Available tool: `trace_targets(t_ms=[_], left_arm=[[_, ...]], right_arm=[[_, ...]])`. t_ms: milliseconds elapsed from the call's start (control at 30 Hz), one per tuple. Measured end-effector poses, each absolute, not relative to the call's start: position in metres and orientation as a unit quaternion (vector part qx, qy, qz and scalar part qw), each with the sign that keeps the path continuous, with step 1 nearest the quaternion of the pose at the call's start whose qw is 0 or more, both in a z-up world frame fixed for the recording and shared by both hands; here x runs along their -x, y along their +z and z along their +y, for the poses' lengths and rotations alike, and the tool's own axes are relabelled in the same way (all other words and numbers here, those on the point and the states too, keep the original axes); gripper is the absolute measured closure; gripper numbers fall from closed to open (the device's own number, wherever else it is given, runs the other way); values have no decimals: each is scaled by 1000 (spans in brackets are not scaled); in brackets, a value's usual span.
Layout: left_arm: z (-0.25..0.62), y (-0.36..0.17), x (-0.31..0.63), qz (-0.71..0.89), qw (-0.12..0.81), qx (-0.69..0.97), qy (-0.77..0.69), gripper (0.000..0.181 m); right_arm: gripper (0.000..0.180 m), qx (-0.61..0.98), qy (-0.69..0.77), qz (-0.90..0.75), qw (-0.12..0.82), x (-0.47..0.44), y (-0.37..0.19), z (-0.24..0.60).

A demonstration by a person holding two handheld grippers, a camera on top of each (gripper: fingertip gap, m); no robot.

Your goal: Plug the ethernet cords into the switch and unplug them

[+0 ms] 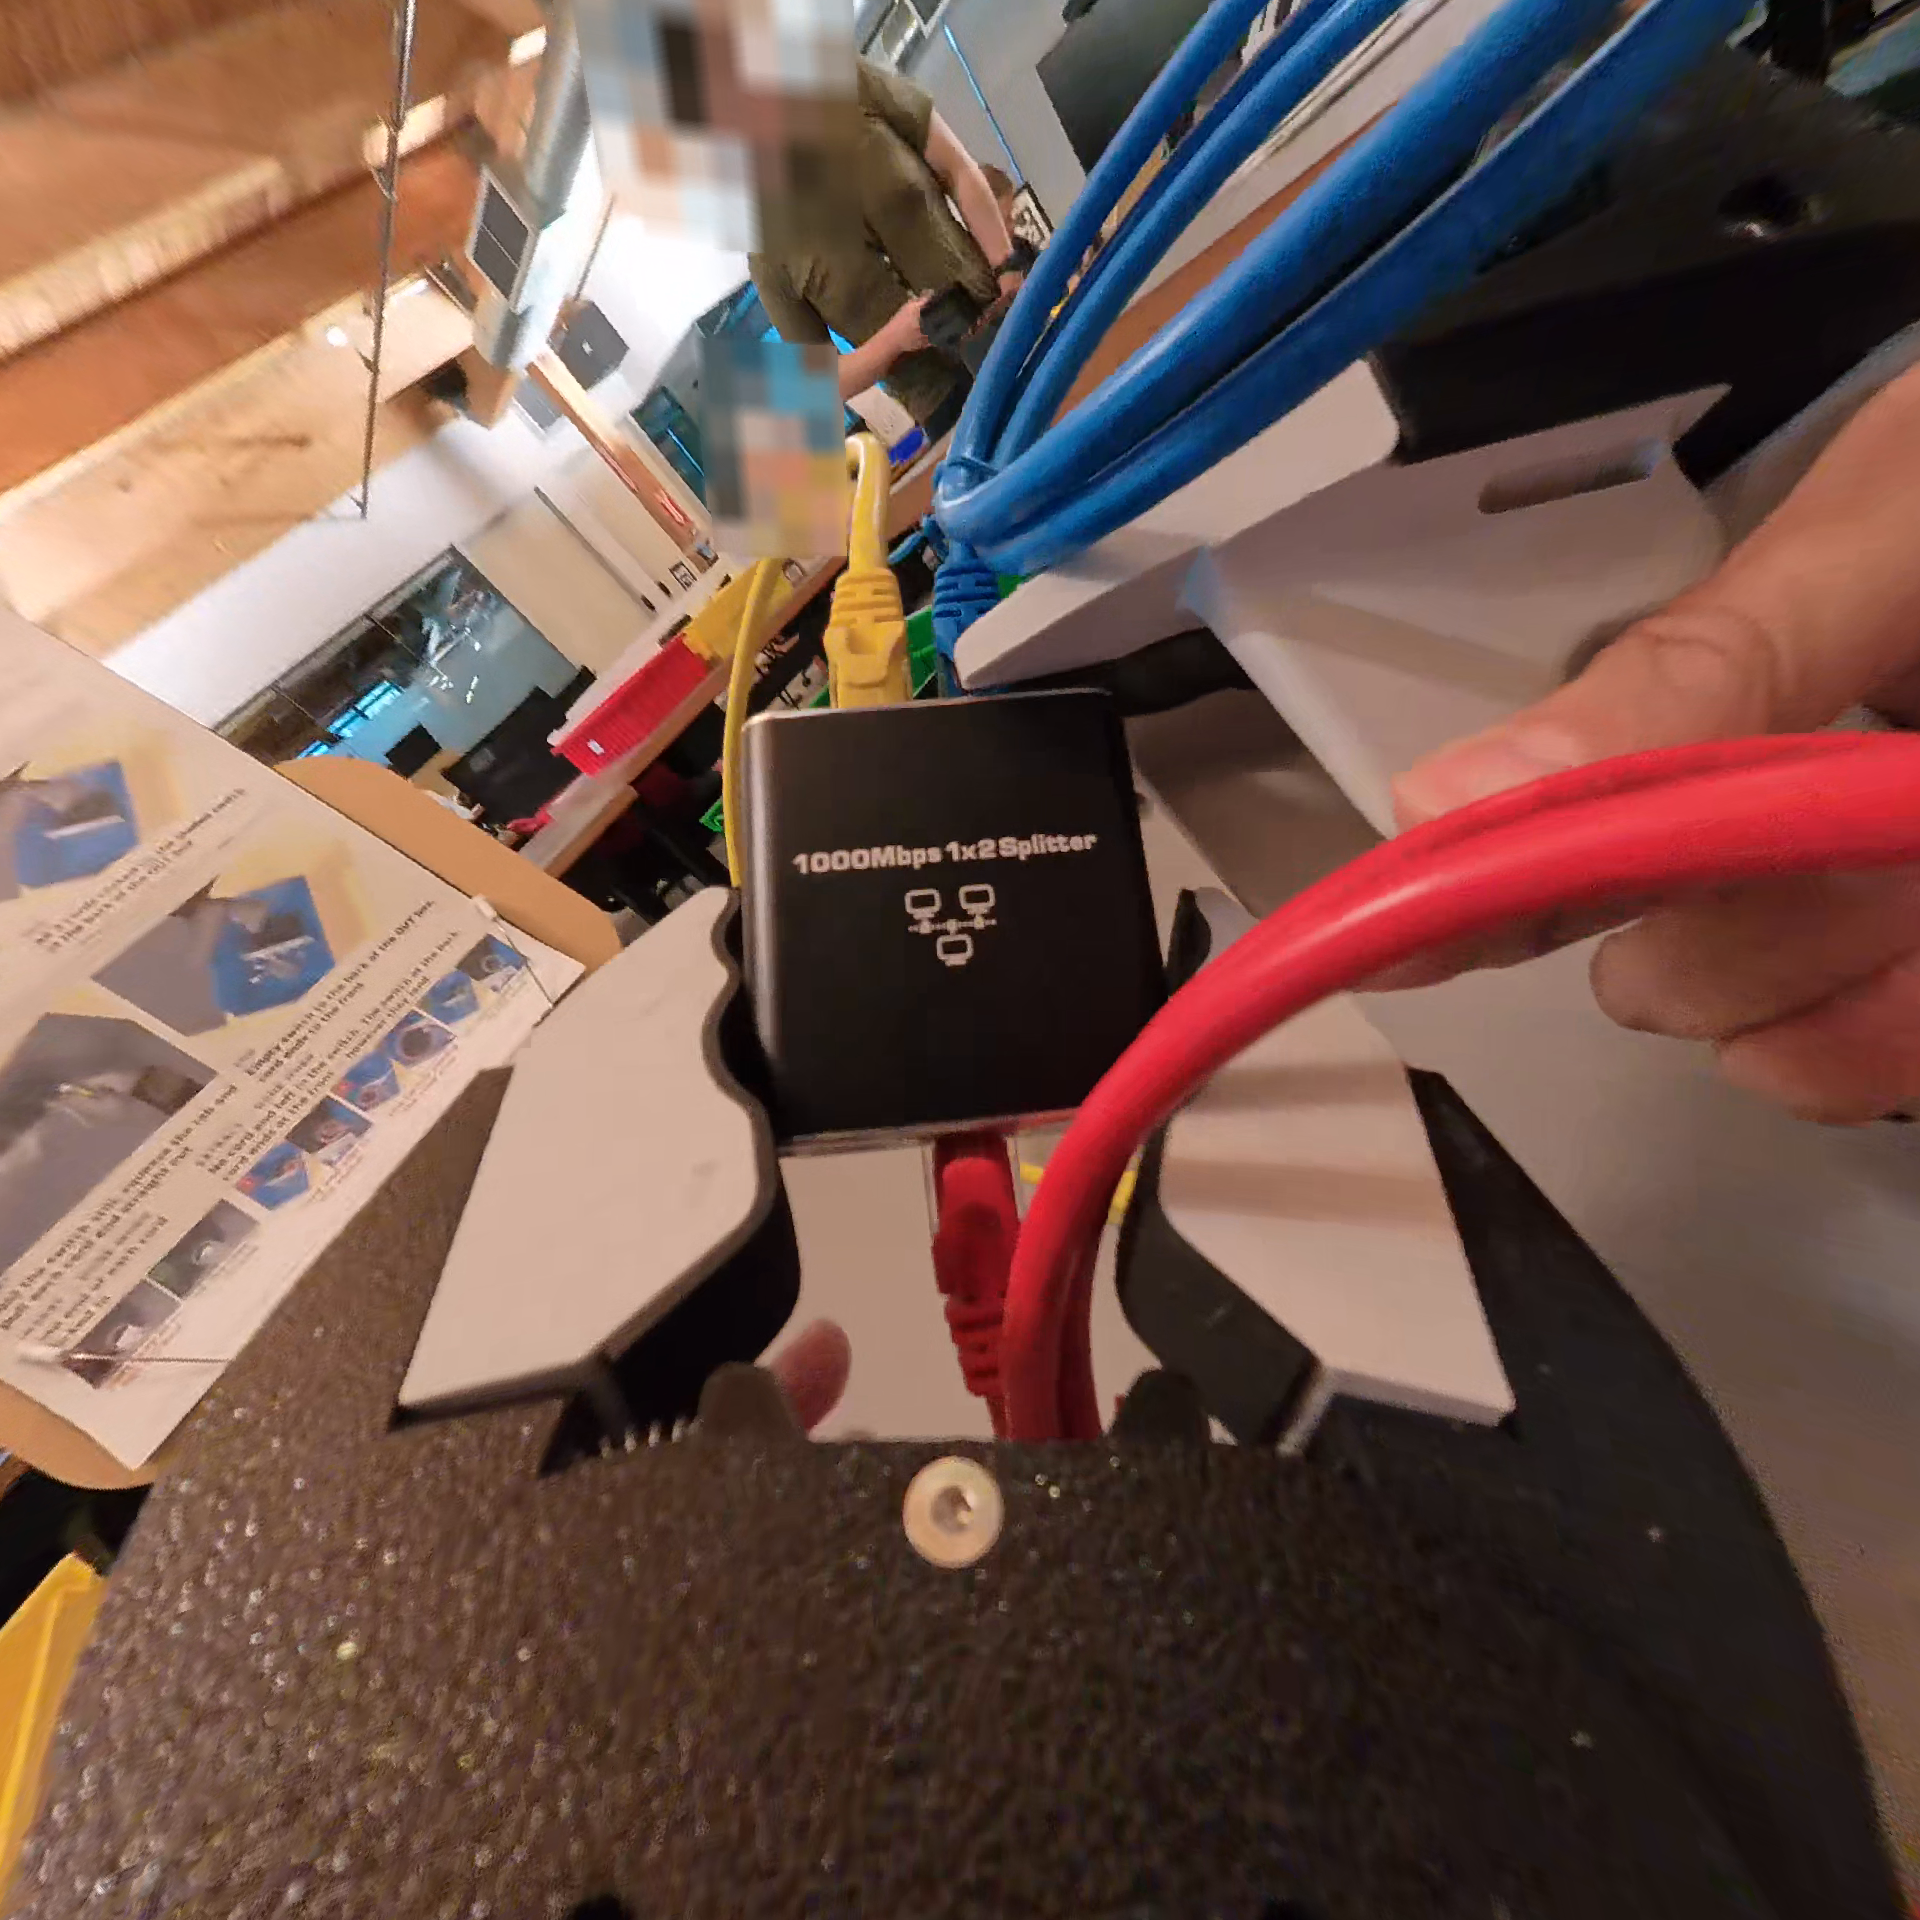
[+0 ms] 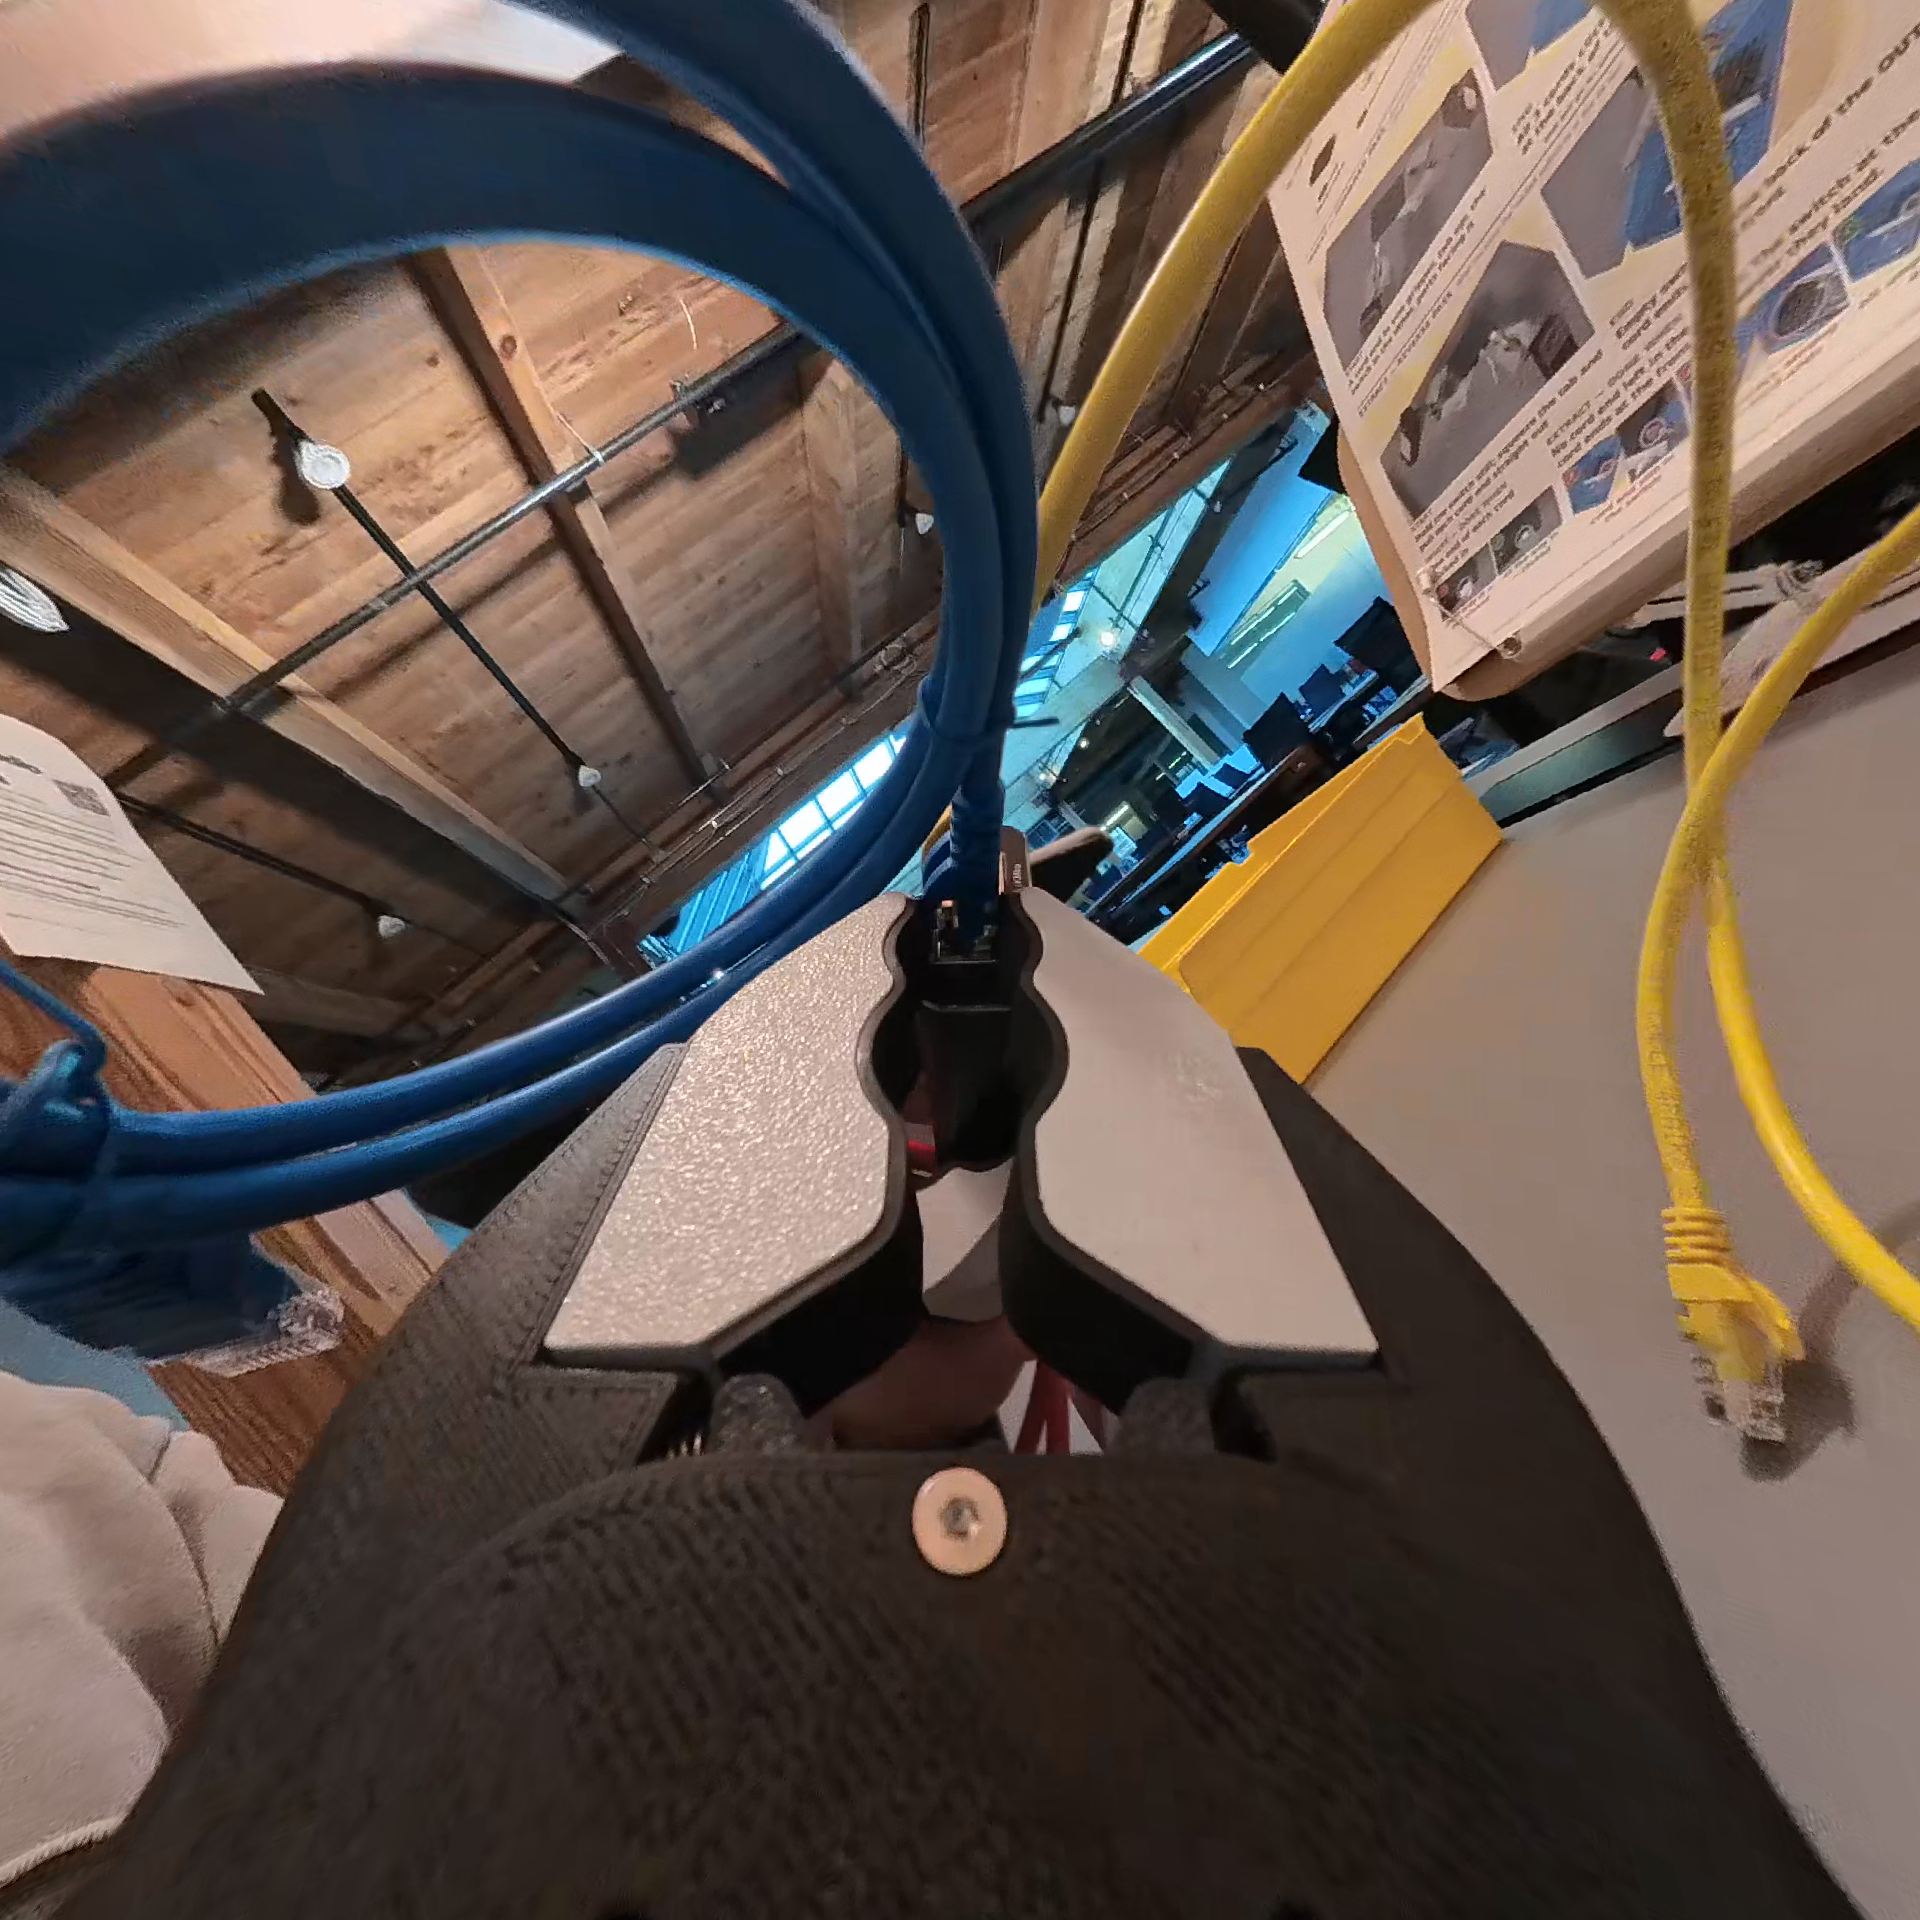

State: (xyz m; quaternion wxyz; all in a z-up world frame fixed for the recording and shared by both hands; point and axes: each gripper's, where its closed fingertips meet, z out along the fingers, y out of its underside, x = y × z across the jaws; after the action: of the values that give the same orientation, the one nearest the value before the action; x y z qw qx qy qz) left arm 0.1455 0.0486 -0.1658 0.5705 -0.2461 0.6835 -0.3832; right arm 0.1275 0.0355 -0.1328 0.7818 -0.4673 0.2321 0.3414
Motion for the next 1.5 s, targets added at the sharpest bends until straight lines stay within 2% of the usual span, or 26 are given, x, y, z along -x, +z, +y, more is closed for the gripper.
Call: trace_targets(t_ms=[533,867,1500], left_arm=[[42,-159,-144,684,558,216,-417,106],[42,-148,-136,646,622,140,-420,103],[43,-161,-137,676,565,184,-436,106]], right_arm=[[165,451,371,243,775,-127,-129,31],[165,433,413,255,759,-124,-129,33],[165,418,455,283,734,-128,-135,34]])
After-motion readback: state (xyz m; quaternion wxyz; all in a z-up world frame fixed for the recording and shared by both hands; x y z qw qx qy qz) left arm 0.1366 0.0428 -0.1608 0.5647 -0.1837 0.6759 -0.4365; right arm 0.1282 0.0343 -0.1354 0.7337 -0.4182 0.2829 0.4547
